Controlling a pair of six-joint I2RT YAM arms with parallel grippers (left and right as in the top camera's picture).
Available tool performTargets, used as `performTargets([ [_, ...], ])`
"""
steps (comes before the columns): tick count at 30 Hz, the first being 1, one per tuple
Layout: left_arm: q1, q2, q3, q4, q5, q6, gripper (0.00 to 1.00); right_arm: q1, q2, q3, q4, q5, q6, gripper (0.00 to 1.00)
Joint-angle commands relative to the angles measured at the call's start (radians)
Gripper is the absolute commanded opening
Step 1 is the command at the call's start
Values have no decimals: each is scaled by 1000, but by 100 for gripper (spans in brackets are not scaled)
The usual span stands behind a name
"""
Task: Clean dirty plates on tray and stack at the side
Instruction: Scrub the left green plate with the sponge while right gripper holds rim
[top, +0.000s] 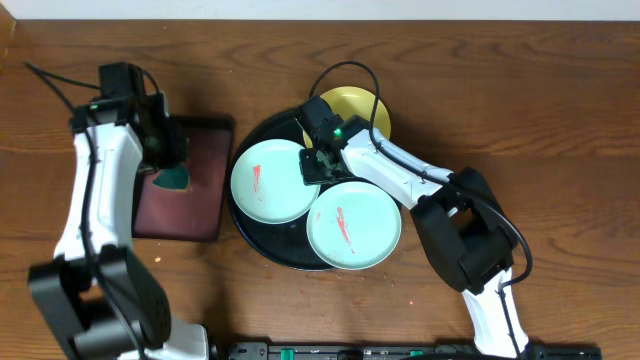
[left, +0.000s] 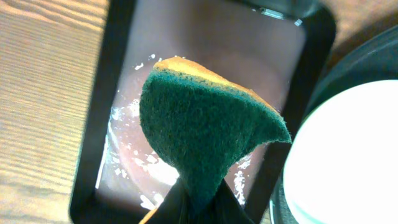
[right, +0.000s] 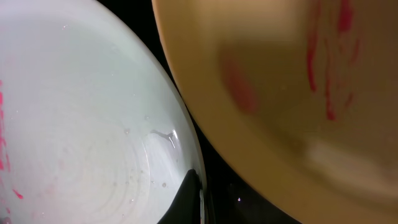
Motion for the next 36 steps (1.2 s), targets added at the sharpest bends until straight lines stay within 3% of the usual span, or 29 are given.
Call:
performTargets([
  [1, 0, -25, 19, -9, -1, -31, 7, 9, 35, 1, -12, 6, -35, 1],
  [15, 0, -27, 19, -3, -2, -61, 7, 6, 35, 1, -16, 6, -35, 1],
  [21, -12, -27, 18, -1, 0, -148, 8, 6, 35, 1, -16, 6, -35, 1],
  [36, -272, 47, -92, 61, 8, -297, 8, 6, 35, 1, -20, 2, -35, 1],
])
